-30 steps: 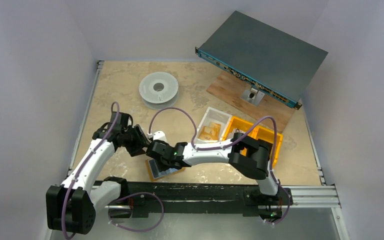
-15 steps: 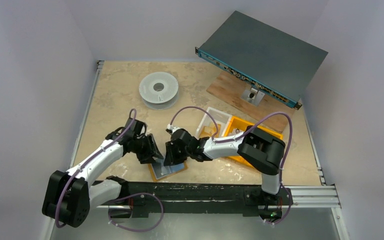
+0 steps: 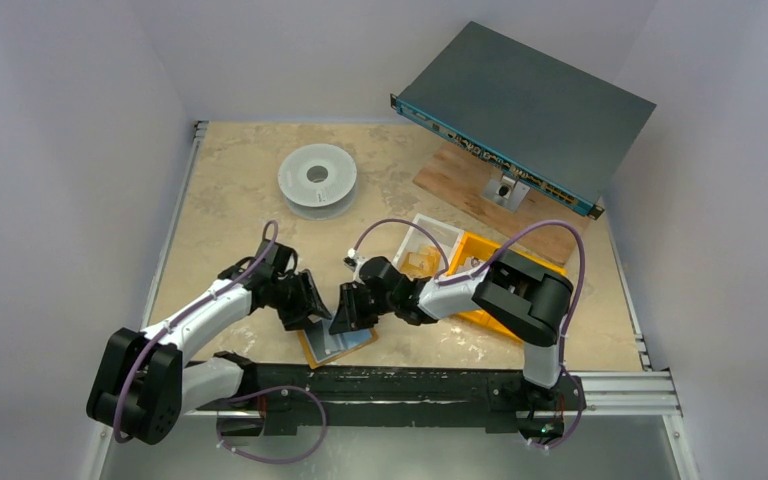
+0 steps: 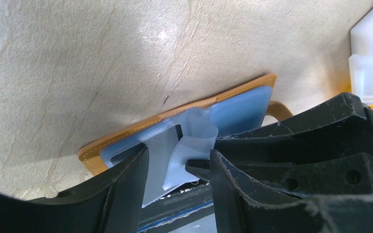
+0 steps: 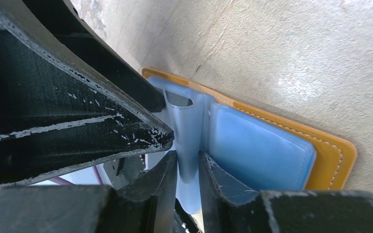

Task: Take the credit cards out of the card holder
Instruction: Remove the credit card from the card holder.

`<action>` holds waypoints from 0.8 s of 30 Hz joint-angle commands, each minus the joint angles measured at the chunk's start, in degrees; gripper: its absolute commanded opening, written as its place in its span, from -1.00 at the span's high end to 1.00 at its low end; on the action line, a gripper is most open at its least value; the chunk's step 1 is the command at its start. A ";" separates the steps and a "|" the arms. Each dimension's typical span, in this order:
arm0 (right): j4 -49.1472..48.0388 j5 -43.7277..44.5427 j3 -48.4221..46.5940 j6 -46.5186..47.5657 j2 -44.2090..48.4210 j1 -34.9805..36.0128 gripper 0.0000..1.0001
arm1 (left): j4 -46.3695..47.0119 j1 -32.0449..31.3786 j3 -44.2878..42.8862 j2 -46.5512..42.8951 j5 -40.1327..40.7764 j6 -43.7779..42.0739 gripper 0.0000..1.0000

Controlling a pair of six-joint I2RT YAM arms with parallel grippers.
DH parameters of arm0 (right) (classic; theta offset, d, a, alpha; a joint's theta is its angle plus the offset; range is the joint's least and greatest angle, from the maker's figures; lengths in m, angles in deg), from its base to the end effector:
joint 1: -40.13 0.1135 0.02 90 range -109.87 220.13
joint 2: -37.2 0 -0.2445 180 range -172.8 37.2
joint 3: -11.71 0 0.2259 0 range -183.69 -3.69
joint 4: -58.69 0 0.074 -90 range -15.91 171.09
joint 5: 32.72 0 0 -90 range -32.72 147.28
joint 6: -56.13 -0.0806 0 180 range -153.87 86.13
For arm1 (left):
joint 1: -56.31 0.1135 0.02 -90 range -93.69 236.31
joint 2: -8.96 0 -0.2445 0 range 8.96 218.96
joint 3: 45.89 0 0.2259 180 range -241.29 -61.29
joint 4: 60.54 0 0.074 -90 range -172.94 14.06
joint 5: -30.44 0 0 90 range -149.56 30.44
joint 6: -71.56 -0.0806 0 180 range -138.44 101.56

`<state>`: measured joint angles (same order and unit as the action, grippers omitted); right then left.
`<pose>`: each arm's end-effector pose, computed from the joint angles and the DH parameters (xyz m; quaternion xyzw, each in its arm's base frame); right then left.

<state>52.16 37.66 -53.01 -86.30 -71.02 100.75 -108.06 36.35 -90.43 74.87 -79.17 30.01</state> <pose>0.1629 0.3445 0.1001 -0.1388 0.8741 0.4510 0.1155 0.1642 -0.0884 0.1145 -0.2081 0.9466 -0.2399 0.0552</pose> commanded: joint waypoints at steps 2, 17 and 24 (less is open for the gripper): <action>-0.88 -1.01 0.89 -0.63 2.63 -0.15 0.46 | 3.25 -0.41 0.64 -0.12 -1.27 0.91 0.01; 3.06 2.45 -0.22 0.66 5.33 -0.06 0.30 | 5.95 -1.98 -1.10 -1.76 -4.76 2.25 -0.01; 5.30 3.80 -0.61 1.24 8.38 -0.06 0.23 | 6.01 -3.68 -2.62 -1.93 -5.45 3.26 -0.01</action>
<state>56.79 39.39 -52.84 -86.28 -66.24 100.77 -103.64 33.83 -90.48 73.91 -82.67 32.00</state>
